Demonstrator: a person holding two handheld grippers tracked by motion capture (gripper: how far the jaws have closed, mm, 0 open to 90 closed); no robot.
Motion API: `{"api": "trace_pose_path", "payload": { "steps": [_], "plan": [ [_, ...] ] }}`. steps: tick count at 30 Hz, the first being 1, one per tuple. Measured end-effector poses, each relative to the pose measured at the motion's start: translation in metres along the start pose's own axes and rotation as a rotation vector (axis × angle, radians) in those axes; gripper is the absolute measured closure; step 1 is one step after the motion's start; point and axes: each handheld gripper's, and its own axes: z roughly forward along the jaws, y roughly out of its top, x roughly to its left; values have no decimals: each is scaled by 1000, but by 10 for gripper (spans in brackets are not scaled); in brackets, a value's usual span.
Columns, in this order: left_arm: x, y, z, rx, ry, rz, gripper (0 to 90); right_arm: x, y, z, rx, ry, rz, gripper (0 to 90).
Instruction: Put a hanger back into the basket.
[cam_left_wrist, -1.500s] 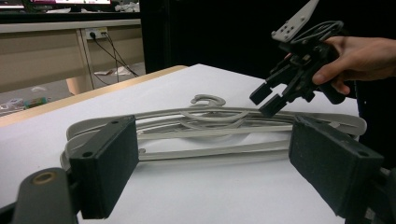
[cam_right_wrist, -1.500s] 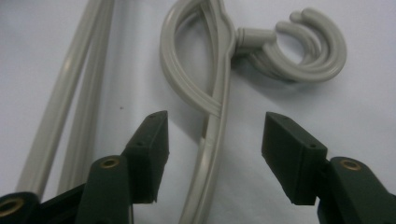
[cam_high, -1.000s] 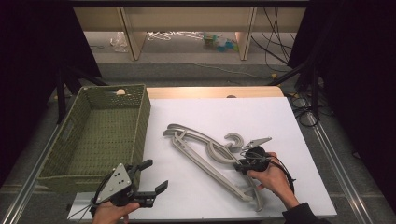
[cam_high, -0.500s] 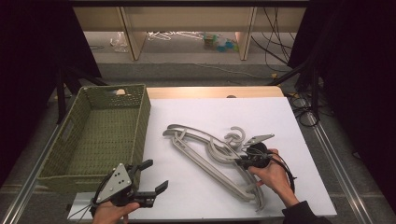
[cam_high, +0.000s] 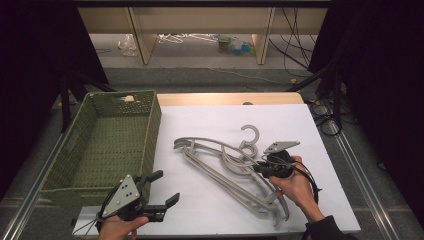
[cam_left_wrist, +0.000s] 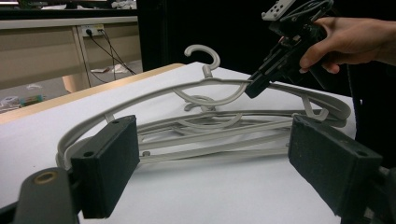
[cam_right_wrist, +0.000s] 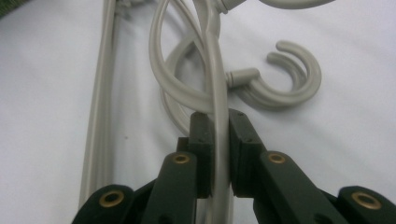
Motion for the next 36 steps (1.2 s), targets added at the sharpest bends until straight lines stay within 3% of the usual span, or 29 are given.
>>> {"api": "trace_pose_path", "payload": {
  "steps": [1,4,7,9,10,12,13,15,16,17,19,20,24,26,28,36],
  "plan": [
    [1,0,0,0,-2,6,162,2,0,0,-32,-4,11,821],
    [0,0,0,5,5,7,162,3,3,-5,-49,26,-33,821],
    [0,-1,0,13,9,4,163,6,4,-9,-32,46,-70,822],
    [0,-1,1,6,8,-5,165,13,4,-9,-39,70,-138,822],
    [0,-1,1,7,7,3,165,13,4,-9,-39,70,-138,822],
    [-1,0,1,24,18,16,167,19,2,-10,-29,87,-182,822],
    [-2,1,2,37,22,32,171,23,0,-12,-10,101,-241,822],
    [-3,2,6,42,27,26,175,27,-1,-14,-1,110,-273,822],
    [-1,4,11,39,29,52,181,27,-2,-15,12,124,-300,822],
    [-1,4,11,39,29,52,187,27,-2,-15,12,124,-300,822],
    [-1,8,28,68,34,61,216,33,-1,-15,21,134,-335,822],
    [-1,8,28,68,34,61,228,35,-1,-15,19,131,-347,822],
    [-8,15,58,155,-22,79,255,40,0,-17,11,142,-387,822],
    [-10,16,63,171,-23,73,263,41,0,-17,12,150,-393,822],
    [-13,20,75,219,-40,119,313,43,0,-18,21,163,-422,822],
    [-15,25,98,308,-94,145,425,48,1,-20,14,169,-469,822]
  ]
}}
